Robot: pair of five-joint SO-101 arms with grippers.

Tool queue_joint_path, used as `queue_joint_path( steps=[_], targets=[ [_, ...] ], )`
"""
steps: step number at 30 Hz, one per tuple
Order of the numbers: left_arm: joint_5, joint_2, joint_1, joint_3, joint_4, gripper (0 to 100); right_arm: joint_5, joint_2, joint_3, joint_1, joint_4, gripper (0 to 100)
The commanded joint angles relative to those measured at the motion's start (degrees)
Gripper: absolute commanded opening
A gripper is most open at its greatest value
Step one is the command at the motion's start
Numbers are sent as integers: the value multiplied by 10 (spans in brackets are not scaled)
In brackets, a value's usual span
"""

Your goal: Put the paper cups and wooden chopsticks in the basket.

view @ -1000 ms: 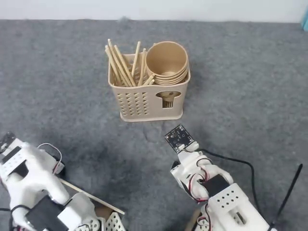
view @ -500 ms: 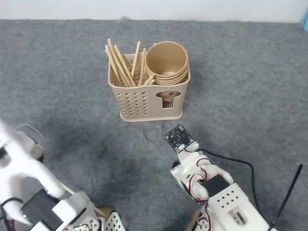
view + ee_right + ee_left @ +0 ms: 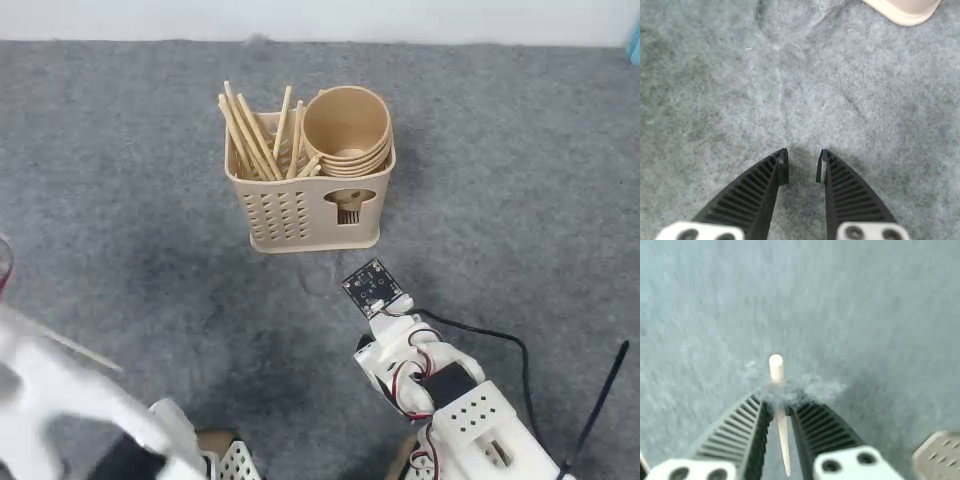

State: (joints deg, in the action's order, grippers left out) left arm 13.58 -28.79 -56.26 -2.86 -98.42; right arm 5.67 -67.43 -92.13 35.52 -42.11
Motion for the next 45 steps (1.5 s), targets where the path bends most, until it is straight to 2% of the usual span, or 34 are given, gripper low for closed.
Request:
queue_joint_path(
  steps=[1, 10, 13, 19, 22, 28, 33, 38, 42, 45],
  targets=[
    [72, -143, 57, -19, 79, 12, 5, -13, 10, -9, 9, 101],
    [87, -257, 278, 3, 263, 12, 5, -13, 10, -9, 9, 101],
    [87, -256, 344, 35, 373, 12, 5, -13, 10, -9, 9, 101],
    [87, -260, 430, 153, 638, 12, 5, -13, 10, -9, 9, 101],
    [87, -258, 460, 200, 702, 12, 5, -13, 10, -9, 9, 101],
    [87, -254, 542, 269, 705, 12, 7, -13, 10, -9, 9, 101],
    [87, -254, 549, 314, 702, 12, 8, -13, 10, -9, 9, 101],
    [84, -254, 552, 283, 622, 12, 8, -13, 10, -9, 10, 101],
    [13, -253, 554, 263, 553, 12, 9, -13, 10, -9, 10, 101],
    [-18, -253, 554, 274, 535, 12, 9, -13, 10, -9, 10, 101]
  ],
)
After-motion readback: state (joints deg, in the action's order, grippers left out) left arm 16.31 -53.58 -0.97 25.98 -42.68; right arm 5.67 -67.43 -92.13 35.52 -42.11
